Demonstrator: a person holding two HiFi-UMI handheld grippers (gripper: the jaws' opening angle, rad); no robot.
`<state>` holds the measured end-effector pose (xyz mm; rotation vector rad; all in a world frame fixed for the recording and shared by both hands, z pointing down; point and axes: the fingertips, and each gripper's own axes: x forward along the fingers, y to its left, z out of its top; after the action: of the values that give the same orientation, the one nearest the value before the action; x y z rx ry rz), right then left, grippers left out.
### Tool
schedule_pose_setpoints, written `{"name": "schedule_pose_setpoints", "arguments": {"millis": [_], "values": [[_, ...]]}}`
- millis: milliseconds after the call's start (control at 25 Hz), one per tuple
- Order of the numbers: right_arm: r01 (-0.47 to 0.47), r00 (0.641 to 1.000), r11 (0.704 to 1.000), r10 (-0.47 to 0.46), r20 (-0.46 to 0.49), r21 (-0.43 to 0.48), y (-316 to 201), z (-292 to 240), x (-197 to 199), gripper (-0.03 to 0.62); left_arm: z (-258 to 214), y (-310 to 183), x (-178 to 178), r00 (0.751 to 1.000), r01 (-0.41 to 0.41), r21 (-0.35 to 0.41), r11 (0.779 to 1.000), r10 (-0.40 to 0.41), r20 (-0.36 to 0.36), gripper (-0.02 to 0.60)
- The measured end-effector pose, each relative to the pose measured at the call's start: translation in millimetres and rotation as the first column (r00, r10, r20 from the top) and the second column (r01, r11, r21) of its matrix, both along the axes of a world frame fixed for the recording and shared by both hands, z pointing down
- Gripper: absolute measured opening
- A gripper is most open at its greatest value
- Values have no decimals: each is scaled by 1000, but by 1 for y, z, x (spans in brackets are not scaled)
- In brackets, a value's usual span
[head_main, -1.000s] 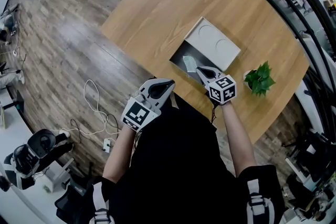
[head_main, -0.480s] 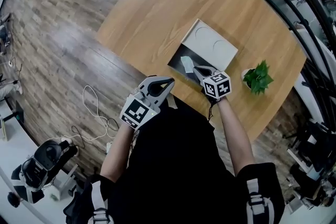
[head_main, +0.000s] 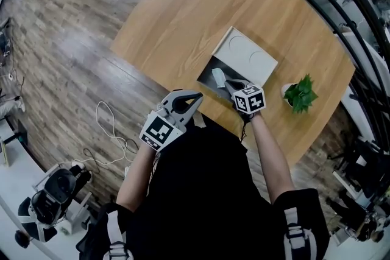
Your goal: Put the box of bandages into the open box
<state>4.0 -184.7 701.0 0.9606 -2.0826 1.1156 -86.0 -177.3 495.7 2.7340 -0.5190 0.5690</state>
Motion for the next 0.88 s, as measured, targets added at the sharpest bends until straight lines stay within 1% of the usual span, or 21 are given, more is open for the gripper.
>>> {"name": "schedule_pose_setpoints", "arguments": {"millis": [400, 760, 800, 840, 880], "values": [[-15, 999, 998, 13, -33, -59, -2, 18, 0, 26, 4, -8, -2, 1000, -1, -16, 1000, 1, -4, 21], [-6, 999, 998, 3, -50, -68, -2, 24, 1, 30, 4, -11, 0, 1000, 4, -14, 1000, -4, 1, 21], [-8, 999, 998, 5, -51, -68, -2, 25, 2, 39, 5, -10, 1, 1000, 5, -14, 1000, -5, 2, 21], [-10, 999, 998, 7, -52, -67, -2, 25, 2, 64, 5, -9, 1, 1000, 5, -14, 1000, -5, 3, 21], [-13, 999, 998, 9, -52, -66, -3, 25, 2, 112, 5, -9, 2, 1000, 4, -14, 1000, -4, 5, 21]]}}
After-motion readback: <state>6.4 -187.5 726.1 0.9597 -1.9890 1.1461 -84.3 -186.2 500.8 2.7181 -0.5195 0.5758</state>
